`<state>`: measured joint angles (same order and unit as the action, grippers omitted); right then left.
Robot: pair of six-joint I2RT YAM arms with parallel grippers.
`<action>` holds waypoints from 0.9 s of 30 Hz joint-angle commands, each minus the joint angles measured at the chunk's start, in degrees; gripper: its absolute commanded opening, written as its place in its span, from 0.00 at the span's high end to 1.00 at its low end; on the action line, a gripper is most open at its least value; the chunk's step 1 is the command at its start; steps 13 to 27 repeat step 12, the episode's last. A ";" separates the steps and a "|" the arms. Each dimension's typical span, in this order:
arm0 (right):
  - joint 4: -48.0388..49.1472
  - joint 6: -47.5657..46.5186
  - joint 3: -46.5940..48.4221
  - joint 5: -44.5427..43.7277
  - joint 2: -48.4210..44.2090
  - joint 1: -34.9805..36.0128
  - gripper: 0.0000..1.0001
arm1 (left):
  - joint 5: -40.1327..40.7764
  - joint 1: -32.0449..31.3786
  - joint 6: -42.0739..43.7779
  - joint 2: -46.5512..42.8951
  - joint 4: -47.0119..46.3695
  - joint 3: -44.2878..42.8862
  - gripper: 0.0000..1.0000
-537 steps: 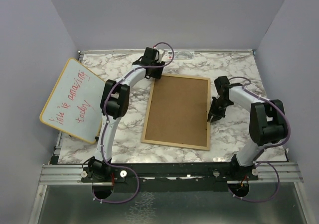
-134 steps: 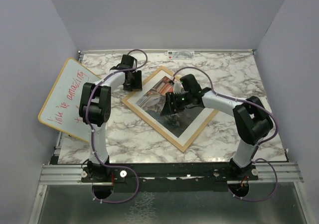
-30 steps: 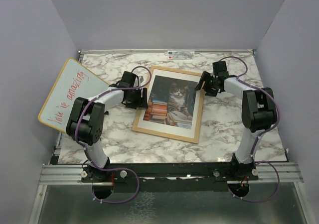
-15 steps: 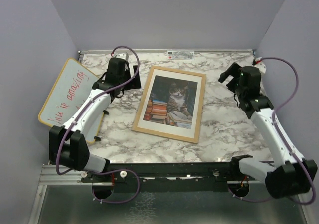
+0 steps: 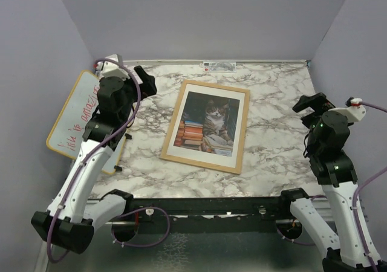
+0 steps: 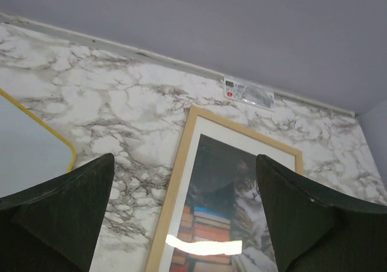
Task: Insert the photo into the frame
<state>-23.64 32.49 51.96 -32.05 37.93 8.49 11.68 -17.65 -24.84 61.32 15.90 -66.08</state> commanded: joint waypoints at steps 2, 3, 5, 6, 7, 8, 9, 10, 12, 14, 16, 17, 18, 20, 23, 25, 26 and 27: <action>-5.26 -1.60 2.57 -5.60 -3.40 -0.37 0.00 | 9.09 -0.10 -0.85 -8.24 0.17 2.43 0.01; -5.62 -1.64 2.88 -5.63 -3.74 -0.37 0.00 | 9.71 -0.10 -0.71 -8.97 0.94 2.18 0.01; -6.37 -1.64 3.32 -5.72 -4.27 -0.35 0.00 | 10.06 -0.15 -0.19 -9.82 2.06 1.82 0.01; -6.73 -1.64 3.39 -5.66 -4.46 -0.37 0.00 | 10.36 -0.15 -0.13 -10.01 2.75 1.69 0.01; -6.96 -1.44 3.54 -5.72 -4.65 -0.32 0.00 | 10.45 -0.11 -0.01 -10.15 3.21 1.59 0.01; -7.15 -1.26 3.51 -5.74 -4.81 -0.32 0.00 | 10.40 -0.13 0.23 -9.98 3.65 1.43 0.01; -7.26 -1.02 3.57 -5.77 -5.08 -0.32 0.00 | 10.34 -0.11 0.39 -9.73 4.31 1.06 0.01; -7.29 -0.88 3.44 -5.89 -5.16 -0.32 0.00 | 10.14 -0.10 0.39 -9.33 4.98 0.59 0.01; -7.30 -0.62 3.37 -6.07 -5.32 -0.33 0.00 | 9.04 -0.16 0.65 -8.71 5.57 0.10 0.01; -7.30 -0.62 3.37 -6.07 -5.32 -0.33 0.00 | 9.04 -0.16 0.65 -8.71 5.57 0.10 0.01; -7.30 -0.62 3.37 -6.07 -5.32 -0.33 0.00 | 9.04 -0.16 0.65 -8.71 5.57 0.10 0.01; -7.30 -0.62 3.37 -6.07 -5.32 -0.33 0.00 | 9.04 -0.16 0.65 -8.71 5.57 0.10 0.01; -7.30 -0.62 3.37 -6.07 -5.32 -0.33 0.00 | 9.04 -0.16 0.65 -8.71 5.57 0.10 0.01; -7.30 -0.62 3.37 -6.07 -5.32 -0.33 0.00 | 9.04 -0.16 0.65 -8.71 5.57 0.10 0.01; -7.30 -0.62 3.37 -6.07 -5.32 -0.33 0.00 | 9.04 -0.16 0.65 -8.71 5.57 0.10 0.01; -7.30 -0.62 3.37 -6.07 -5.32 -0.33 0.00 | 9.04 -0.16 0.65 -8.71 5.57 0.10 0.01; -7.30 -0.62 3.37 -6.07 -5.32 -0.33 0.00 | 9.04 -0.16 0.65 -8.71 5.57 0.10 0.01; -7.30 -0.62 3.37 -6.07 -5.32 -0.33 0.00 | 9.04 -0.16 0.65 -8.71 5.57 0.10 0.01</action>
